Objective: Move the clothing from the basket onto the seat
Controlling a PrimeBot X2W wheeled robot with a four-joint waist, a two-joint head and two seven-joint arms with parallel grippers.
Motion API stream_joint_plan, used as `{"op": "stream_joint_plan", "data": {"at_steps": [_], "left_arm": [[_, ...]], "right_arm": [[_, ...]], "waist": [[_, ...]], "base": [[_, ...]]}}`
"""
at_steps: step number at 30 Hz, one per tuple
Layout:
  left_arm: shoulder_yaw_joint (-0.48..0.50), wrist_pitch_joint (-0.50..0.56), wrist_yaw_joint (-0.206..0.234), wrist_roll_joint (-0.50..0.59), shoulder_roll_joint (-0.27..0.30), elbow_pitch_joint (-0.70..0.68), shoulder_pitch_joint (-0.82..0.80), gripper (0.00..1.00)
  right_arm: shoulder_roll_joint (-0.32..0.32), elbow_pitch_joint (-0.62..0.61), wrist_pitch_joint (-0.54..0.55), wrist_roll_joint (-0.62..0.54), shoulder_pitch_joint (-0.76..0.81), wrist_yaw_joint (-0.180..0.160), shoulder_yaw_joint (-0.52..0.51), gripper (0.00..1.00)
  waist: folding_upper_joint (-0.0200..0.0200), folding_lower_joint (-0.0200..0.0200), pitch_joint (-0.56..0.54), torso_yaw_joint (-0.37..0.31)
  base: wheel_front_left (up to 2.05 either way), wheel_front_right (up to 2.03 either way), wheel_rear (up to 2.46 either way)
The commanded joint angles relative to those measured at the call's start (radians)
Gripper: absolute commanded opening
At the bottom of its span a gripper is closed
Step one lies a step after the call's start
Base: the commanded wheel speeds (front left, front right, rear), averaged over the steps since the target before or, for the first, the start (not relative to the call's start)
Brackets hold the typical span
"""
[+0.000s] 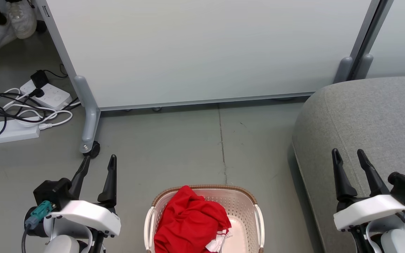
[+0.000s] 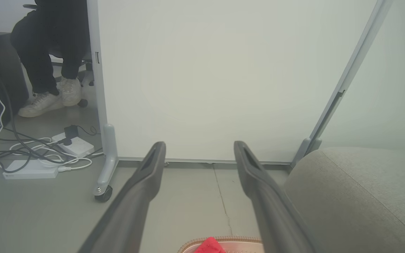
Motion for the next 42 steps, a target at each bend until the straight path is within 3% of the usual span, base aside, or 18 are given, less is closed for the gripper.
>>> {"op": "stream_joint_plan", "data": {"at_steps": [1, 42], "left_arm": [[-0.003, -0.012, 0.006, 0.026, 0.01, 0.0, -0.001, 1.0], [-0.029, -0.064, 0.057, 0.202, 0.015, 0.034, 0.031, 1.0]], "right_arm": [[-0.005, 0.0, -0.011, -0.032, -0.018, 0.004, 0.003, 1.0], [0.001, 0.115, -0.067, -0.216, -0.032, 0.004, 0.006, 1.0]], "waist": [[0.0, -0.0001, -0.001, 0.0], [0.0, -0.0001, -0.015, 0.004]], "base": [[0.0, 0.0, 0.0], [0.0, 0.0, 0.0]]}}
